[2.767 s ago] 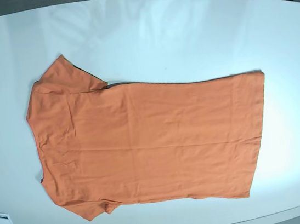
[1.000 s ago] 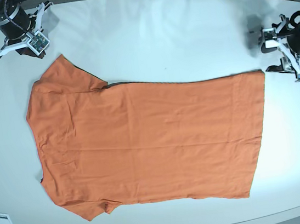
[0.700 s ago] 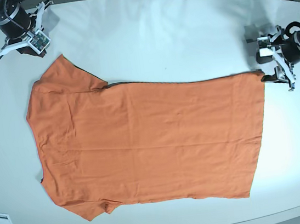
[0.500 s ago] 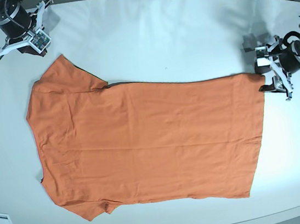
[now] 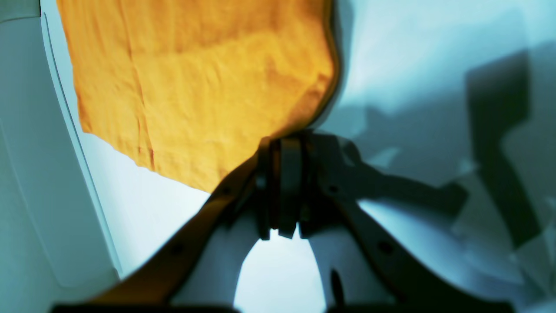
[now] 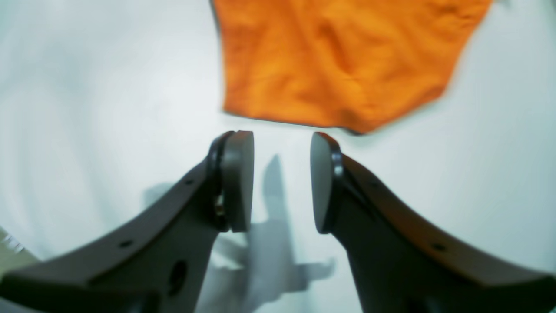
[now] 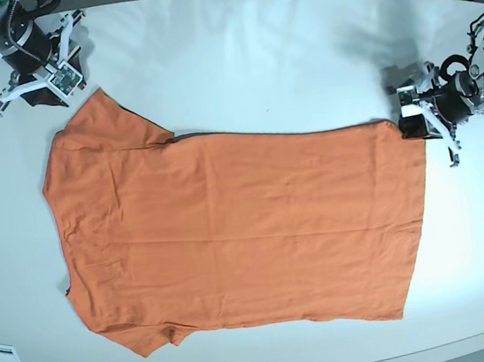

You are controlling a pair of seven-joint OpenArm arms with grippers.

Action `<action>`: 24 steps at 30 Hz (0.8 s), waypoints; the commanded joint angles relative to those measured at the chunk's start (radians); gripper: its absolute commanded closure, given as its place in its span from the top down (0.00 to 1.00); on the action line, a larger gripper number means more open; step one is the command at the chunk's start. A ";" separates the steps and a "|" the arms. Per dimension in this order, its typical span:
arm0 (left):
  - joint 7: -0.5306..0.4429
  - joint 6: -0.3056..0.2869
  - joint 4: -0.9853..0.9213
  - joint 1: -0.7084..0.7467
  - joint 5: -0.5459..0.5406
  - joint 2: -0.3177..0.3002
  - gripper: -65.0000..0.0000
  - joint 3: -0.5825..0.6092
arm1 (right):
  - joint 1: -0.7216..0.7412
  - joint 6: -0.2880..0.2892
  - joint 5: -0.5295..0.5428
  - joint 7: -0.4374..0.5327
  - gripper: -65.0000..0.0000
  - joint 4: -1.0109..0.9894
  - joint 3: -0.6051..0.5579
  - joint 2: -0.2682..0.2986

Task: Fold the T-shirt properly
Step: 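Move both grippers down to the shirt's collar-side corners, then grasp the collar-side corners and drag the shirt toward the robot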

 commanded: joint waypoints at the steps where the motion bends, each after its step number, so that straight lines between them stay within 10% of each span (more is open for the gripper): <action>1: 0.012 -0.022 0.002 -0.005 0.006 -0.017 0.00 -0.002 | 0.016 -0.002 0.008 0.016 0.38 -0.008 0.006 0.010; 13: 0.012 -0.022 0.002 -0.005 0.006 -0.017 0.00 -0.002 | 0.127 0.153 0.145 0.015 0.47 -0.161 -0.006 0.010; 24: 0.012 -0.022 0.002 -0.006 0.006 -0.016 0.00 -0.002 | 0.171 -0.003 -0.082 0.033 0.47 -0.169 -0.214 0.010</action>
